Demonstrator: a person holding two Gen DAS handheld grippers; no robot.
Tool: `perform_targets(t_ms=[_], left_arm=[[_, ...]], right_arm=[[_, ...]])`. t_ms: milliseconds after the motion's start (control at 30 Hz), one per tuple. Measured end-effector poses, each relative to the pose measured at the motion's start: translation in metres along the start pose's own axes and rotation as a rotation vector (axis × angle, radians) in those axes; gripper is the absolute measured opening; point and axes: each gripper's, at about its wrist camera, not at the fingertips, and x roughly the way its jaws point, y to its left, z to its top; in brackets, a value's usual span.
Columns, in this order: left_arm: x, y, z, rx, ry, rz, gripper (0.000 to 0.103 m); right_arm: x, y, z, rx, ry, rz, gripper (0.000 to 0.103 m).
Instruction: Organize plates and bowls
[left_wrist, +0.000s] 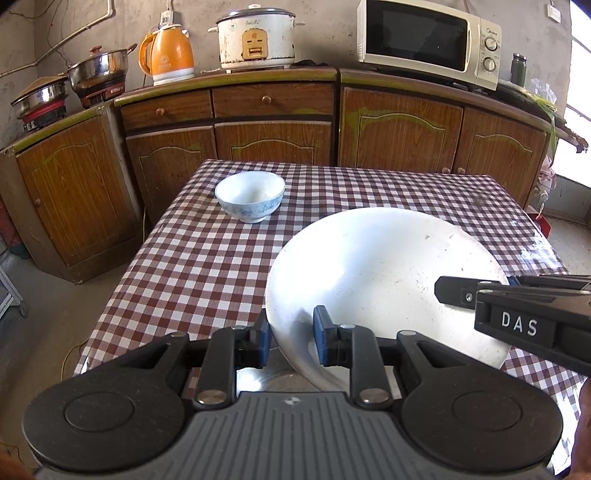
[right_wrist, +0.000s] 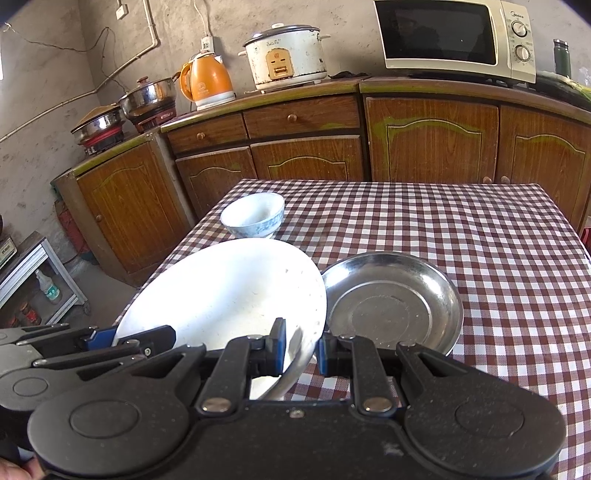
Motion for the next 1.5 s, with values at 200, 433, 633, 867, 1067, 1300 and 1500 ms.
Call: perform_targets(t_ms=[200, 433, 633, 867, 1067, 1300, 1500], left_arm=[[-0.001, 0.003, -0.003, -0.003, 0.005, 0.0, 0.024], [-0.001, 0.007, -0.008, -0.005, 0.013, 0.0, 0.024], [0.001, 0.009, -0.014, -0.004, 0.025, 0.003, 0.024], [0.001, 0.011, -0.02, -0.007, 0.036, 0.002, 0.024], [0.002, 0.014, -0.024, -0.012, 0.052, -0.002, 0.024], [0.004, 0.014, -0.028, -0.014, 0.064, 0.01, 0.024], [0.006, 0.018, -0.033, -0.018, 0.075, 0.018, 0.024]], right_arm=[[0.001, 0.002, -0.004, -0.004, 0.007, 0.006, 0.022], [0.002, 0.004, -0.007, -0.006, 0.018, 0.01, 0.022], [0.006, 0.005, -0.011, -0.009, 0.032, 0.015, 0.022], [0.009, 0.005, -0.016, -0.006, 0.047, 0.023, 0.022], [0.01, 0.007, -0.021, -0.004, 0.061, 0.03, 0.022], [0.015, 0.01, -0.028, -0.004, 0.081, 0.033, 0.022], [0.021, 0.013, -0.032, -0.006, 0.097, 0.038, 0.022]])
